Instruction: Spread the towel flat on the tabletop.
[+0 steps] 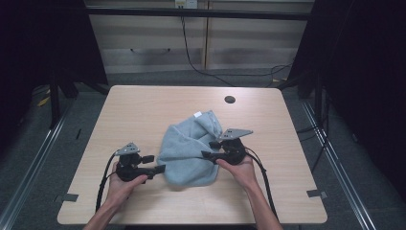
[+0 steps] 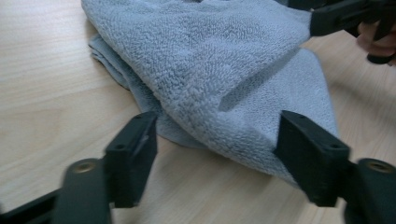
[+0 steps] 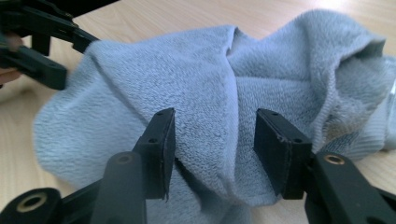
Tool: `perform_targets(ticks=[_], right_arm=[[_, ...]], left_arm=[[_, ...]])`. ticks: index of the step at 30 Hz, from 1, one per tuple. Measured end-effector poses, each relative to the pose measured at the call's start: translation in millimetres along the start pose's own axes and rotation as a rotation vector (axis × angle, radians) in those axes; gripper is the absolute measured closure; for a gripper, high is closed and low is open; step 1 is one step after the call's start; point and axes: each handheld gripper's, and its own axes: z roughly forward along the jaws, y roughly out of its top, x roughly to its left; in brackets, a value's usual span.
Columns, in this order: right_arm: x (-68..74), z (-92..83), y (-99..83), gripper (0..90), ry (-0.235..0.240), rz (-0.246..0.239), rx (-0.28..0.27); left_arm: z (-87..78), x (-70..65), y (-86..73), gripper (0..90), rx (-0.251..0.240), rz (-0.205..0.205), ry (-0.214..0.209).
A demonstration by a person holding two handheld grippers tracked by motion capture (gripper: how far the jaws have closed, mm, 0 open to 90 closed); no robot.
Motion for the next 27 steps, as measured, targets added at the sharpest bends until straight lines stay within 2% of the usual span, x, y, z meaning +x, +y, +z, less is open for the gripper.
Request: perform_targets(ticks=[2,5,6,7,8,9,10,11,12,13,14,15,16,17,18,19,20,22,23,24,27], right_arm=[[-0.5,5.4,-3.1,41.5,0.005,0.01,0.01],[2.8,11.0,-6.9,46.0,0.013,0.01,0.025],[4.7,11.5,-9.0,61.1,0.017,0.005,0.023],[5.2,10.8,-9.4,66.4,0.018,0.006,0.016],[5.2,10.8,-9.4,66.4,0.018,0.006,0.016],[6.2,8.8,-9.4,72.9,0.019,0.012,0.015],[6.8,6.6,-9.3,78.5,0.03,0.012,0.004],[8.6,-1.3,-9.1,88.2,0.049,0.03,-0.031],[8.6,-1.3,-9.1,88.2,0.049,0.03,-0.031],[8.6,-9.1,-9.2,88.9,0.058,0.051,-0.065],[8.6,-9.1,-9.2,88.9,0.058,0.051,-0.065],[8.4,-16.9,-9.2,89.1,0.055,0.056,-0.083],[8.4,-16.9,-9.2,89.1,0.055,0.056,-0.083],[8.4,-19.7,-9.2,89.2,0.05,0.058,-0.09],[8.1,-23.4,-9.1,89.2,0.047,0.059,-0.096],[6.8,-32.6,-8.0,89.3,0.046,0.071,-0.126],[6.8,-32.6,-8.0,89.3,0.046,0.071,-0.126],[7.7,-45.1,-3.3,89.3,0.04,0.064,-0.16],[8.4,-50.0,-0.9,89.3,0.036,0.063,-0.17],[8.4,-50.0,-0.9,89.3,0.036,0.063,-0.17],[10.2,-64.8,9.0,89.4,0.027,0.051,-0.211]], left_arm=[[0.7,-4.8,-1.8,21.6,0.006,0.0,0.0],[1.0,-9.6,-5.9,20.9,0.011,0.007,-0.011],[2.2,-10.5,-7.6,20.7,0.021,0.008,-0.016],[3.2,-11.2,-8.5,20.8,0.027,0.012,-0.023],[4.7,-12.8,-10.1,20.8,0.027,0.018,-0.028],[6.4,-15.2,-11.4,22.3,0.036,0.024,-0.035],[8.1,-17.6,-12.4,24.9,0.046,0.036,-0.034],[11.0,-23.0,-14.4,35.0,0.046,0.058,-0.046],[11.0,-23.0,-14.4,36.0,0.046,0.058,-0.046],[12.2,-26.4,-14.8,39.6,0.053,0.068,-0.047],[12.7,-28.0,-14.9,39.6,0.054,0.073,-0.058],[10.8,-33.0,-13.7,60.4,0.039,0.112,-0.056],[10.8,-33.0,-13.7,64.7,0.039,0.112,-0.056],[10.8,-34.7,-12.5,64.7,0.049,0.118,-0.061],[9.0,-37.0,-11.5,71.6,0.031,0.13,-0.062],[7.9,-37.4,-10.6,79.7,0.026,0.134,-0.065],[5.7,-38.5,-9.2,79.7,0.012,0.138,-0.062],[0.2,-39.9,-4.9,82.7,-0.012,0.136,-0.07],[-6.9,-40.2,0.7,83.2,-0.041,0.14,-0.068],[-6.9,-40.2,0.7,83.3,-0.041,0.14,-0.068],[-19.5,-36.8,11.3,83.4,-0.093,0.129,-0.074]])
